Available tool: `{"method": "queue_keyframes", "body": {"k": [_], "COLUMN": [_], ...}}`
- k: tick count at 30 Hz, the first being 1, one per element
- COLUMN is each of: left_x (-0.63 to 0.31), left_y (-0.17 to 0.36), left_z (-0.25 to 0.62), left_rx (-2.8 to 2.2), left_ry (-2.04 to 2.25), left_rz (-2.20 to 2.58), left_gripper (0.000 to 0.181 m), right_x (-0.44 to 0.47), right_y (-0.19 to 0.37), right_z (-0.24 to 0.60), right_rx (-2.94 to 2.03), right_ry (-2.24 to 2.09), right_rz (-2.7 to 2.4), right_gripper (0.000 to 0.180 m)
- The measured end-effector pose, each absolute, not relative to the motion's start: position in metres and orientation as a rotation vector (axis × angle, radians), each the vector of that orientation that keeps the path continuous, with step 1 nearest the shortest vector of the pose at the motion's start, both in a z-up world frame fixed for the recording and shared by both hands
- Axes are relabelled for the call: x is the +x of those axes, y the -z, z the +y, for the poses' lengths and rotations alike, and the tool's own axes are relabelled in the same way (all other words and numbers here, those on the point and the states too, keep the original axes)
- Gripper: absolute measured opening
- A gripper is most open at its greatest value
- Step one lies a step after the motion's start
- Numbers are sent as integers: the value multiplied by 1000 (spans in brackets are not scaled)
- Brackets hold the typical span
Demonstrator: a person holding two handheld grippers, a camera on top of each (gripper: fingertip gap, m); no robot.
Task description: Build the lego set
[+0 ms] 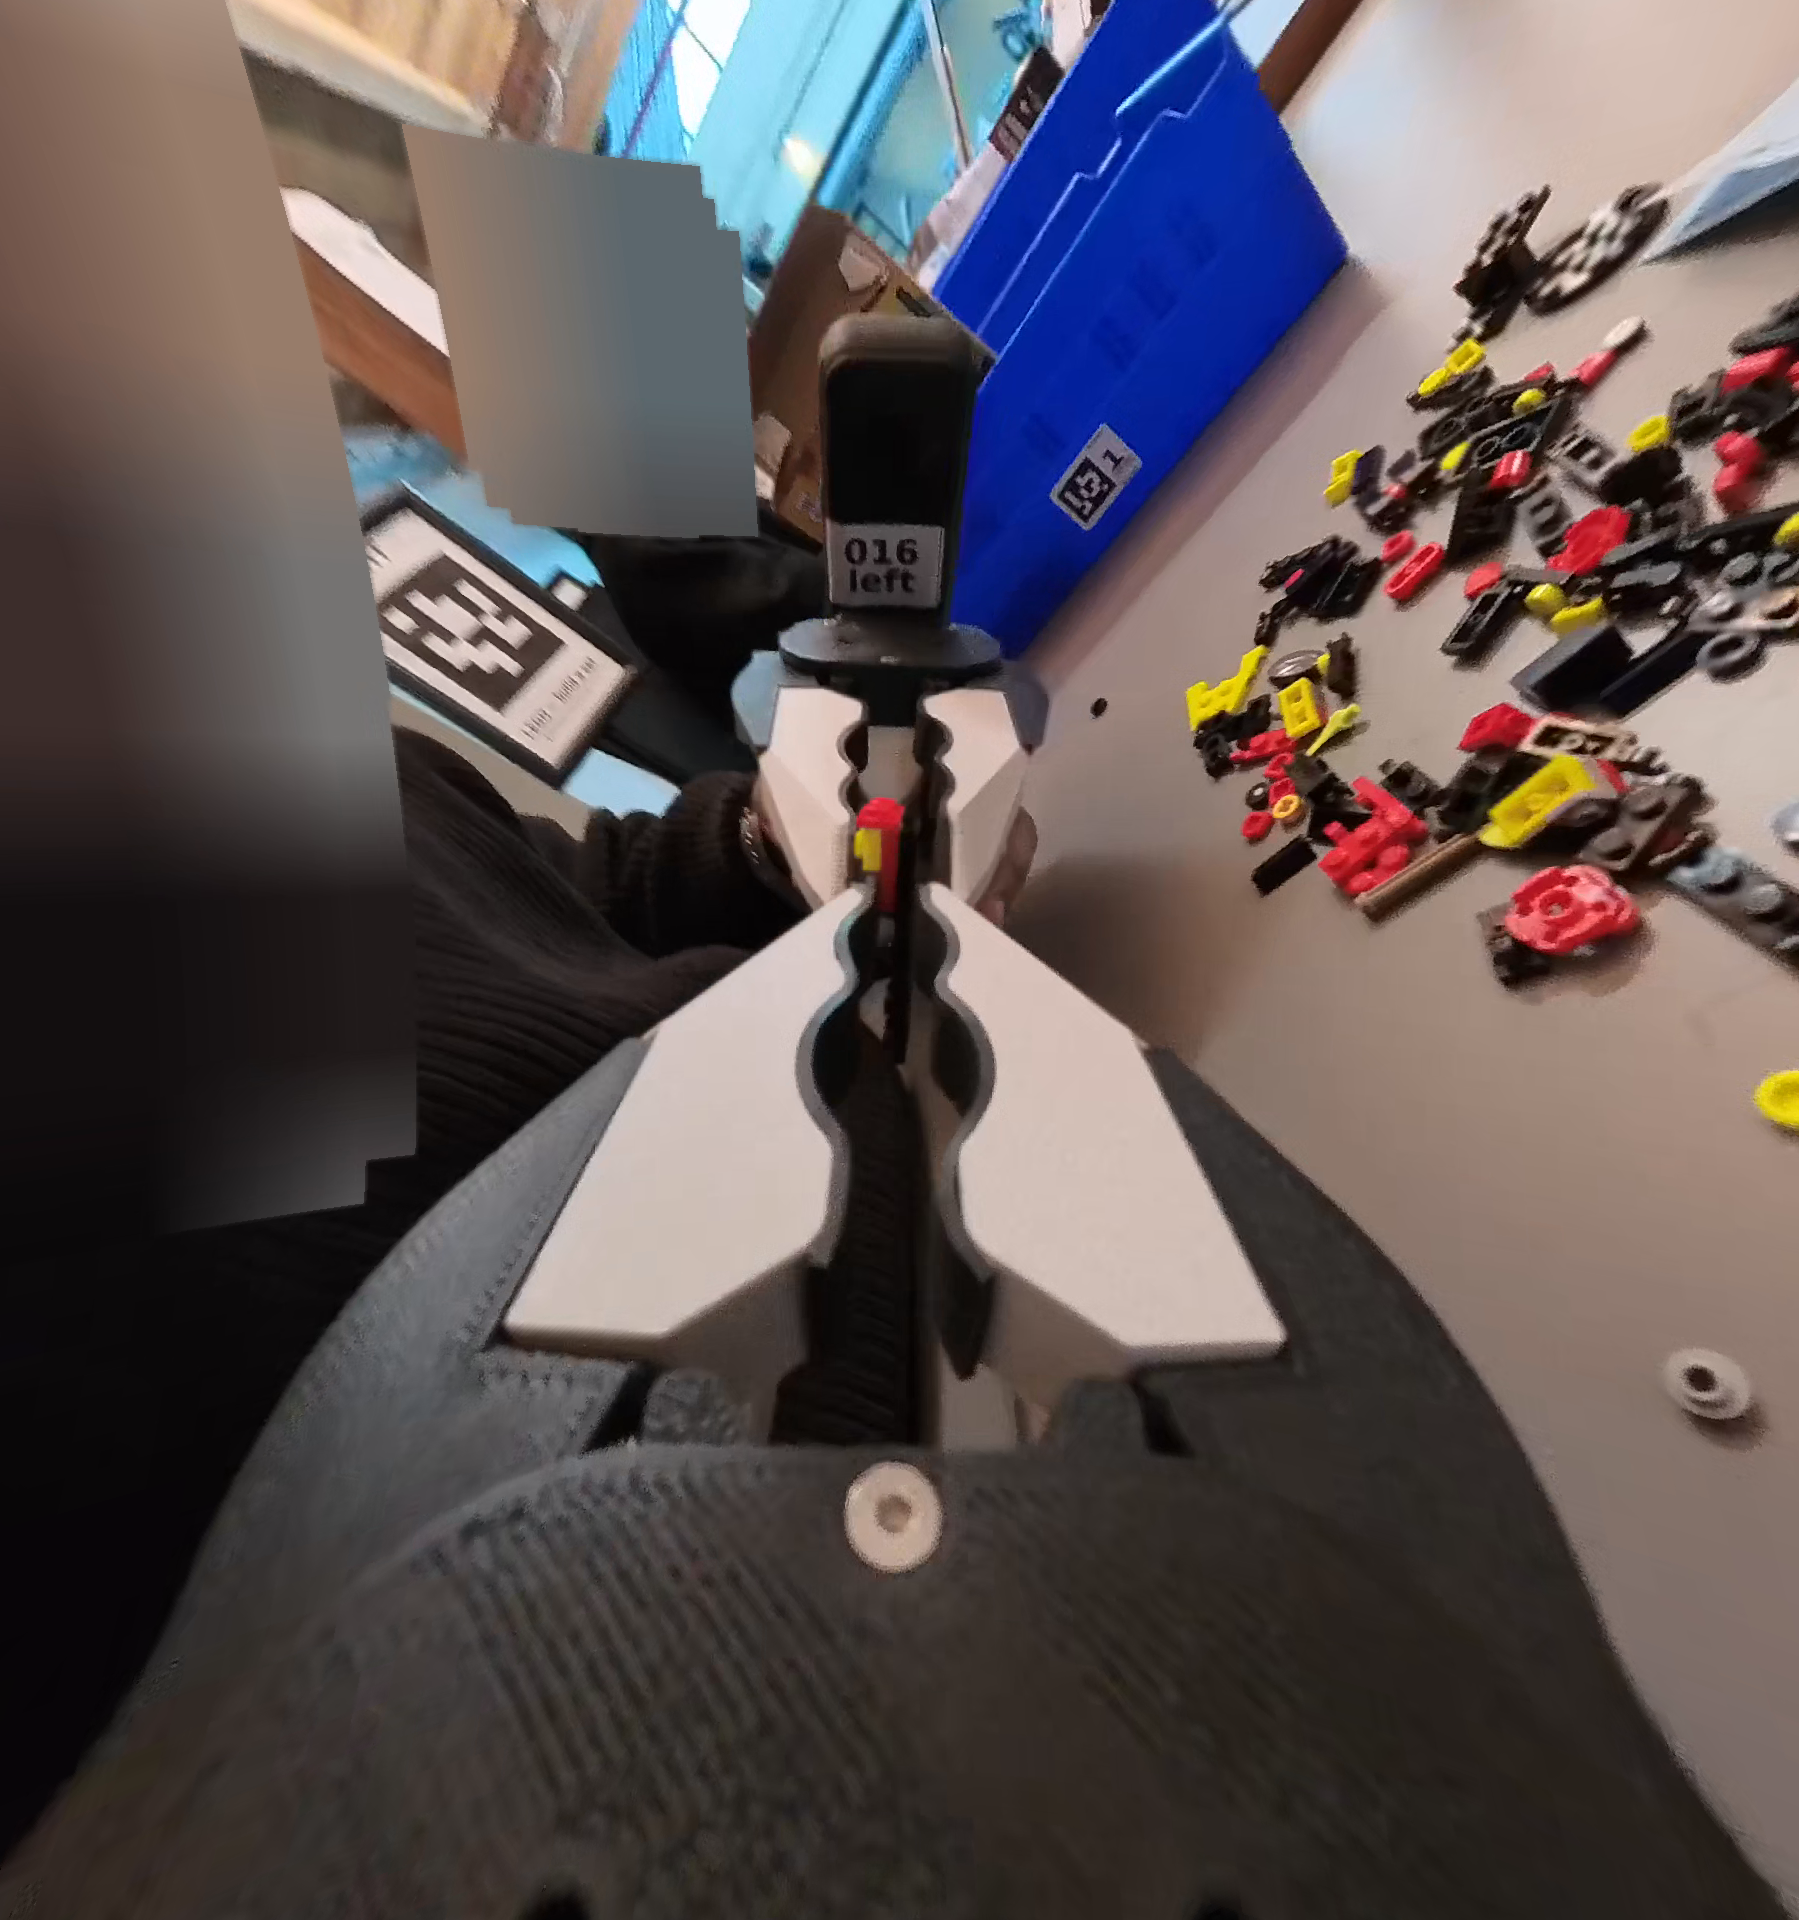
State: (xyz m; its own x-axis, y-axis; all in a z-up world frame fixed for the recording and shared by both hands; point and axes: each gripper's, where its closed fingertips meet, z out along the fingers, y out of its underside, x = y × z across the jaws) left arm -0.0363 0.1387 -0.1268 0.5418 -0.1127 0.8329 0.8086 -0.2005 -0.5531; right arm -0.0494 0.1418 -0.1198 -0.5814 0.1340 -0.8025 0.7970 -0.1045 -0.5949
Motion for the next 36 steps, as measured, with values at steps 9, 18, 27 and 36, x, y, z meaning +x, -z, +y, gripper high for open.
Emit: {"method": "queue_keyframes", "body": {"k": [9, 18, 27, 36], "left_x": [-45, -47, -51, -97], "left_y": [118, 121, 129, 154], "left_z": [136, 136, 137, 121], "left_rx": [-1449, -1458, -1469, -1256], "left_ry": [987, 967, 951, 917], "left_rz": [-665, -676, -724, -1085], "left_gripper": [4, 2, 2, 1], "right_x": [-48, -50, -55, -73], "right_y": [119, 122, 130, 160], "right_z": [135, 134, 136, 141], "right_rx": [1026, 1048, 1104, 1198], "right_ry": [1711, 1703, 1710, 1678], "right_rz": [1590, 1598, 1656, 2367], "right_gripper": [4, 4, 5, 40]}}
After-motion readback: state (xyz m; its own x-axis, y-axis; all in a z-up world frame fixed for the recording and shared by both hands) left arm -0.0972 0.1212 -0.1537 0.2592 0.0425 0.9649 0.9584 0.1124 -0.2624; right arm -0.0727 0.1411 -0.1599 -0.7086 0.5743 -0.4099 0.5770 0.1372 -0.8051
